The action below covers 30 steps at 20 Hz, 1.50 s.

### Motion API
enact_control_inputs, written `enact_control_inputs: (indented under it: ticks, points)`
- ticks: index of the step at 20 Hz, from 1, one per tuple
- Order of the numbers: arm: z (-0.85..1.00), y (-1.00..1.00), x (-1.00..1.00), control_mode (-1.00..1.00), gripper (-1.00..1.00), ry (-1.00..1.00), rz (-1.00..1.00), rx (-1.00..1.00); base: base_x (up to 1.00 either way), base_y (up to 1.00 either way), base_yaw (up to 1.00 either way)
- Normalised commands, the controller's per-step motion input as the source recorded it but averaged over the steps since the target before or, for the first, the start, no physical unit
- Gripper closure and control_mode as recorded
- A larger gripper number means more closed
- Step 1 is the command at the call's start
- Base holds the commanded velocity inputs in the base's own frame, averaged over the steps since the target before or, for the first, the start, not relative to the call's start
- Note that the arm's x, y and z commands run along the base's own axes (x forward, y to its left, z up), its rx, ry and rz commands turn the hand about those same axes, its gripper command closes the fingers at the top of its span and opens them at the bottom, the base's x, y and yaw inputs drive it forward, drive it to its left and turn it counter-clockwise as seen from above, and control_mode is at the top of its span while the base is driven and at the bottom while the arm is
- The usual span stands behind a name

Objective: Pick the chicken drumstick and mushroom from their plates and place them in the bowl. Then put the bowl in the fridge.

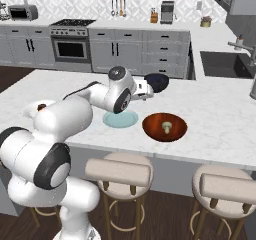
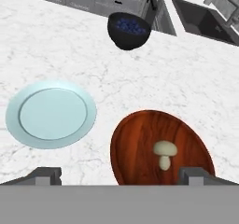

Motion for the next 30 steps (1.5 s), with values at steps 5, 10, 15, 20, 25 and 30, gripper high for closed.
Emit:
enact_control_inputs:
  ticks: [5,10,15,20,25,30]
  points:
    - [0.00,0.04,-0.10,1.00,-1.00,0.00,0.00,0.00,-0.10,0.08,0.00]
    - [0.00,0.00,0.00,1.00,-1.00,0.00,0.00,0.00,-0.30,0.89,0.04]
    - [0.00,0.00,0.00,1.00,-1.00,0.00,0.00,0.00,0.00,1.00,0.00]
    - [0.00,0.00,0.00,1.00,-1.00,0.00,0.00,0.00,0.00,1.00,0.00]
    - [0.00,0.00,0.00,1.00,-1.00,0.00,0.00,0.00,0.07,0.96,0.00]
    - [0.00,0.06,0.22,-1.00,-1.00,0.03,-0.01,0.00,0.07,0.30,-0.02]
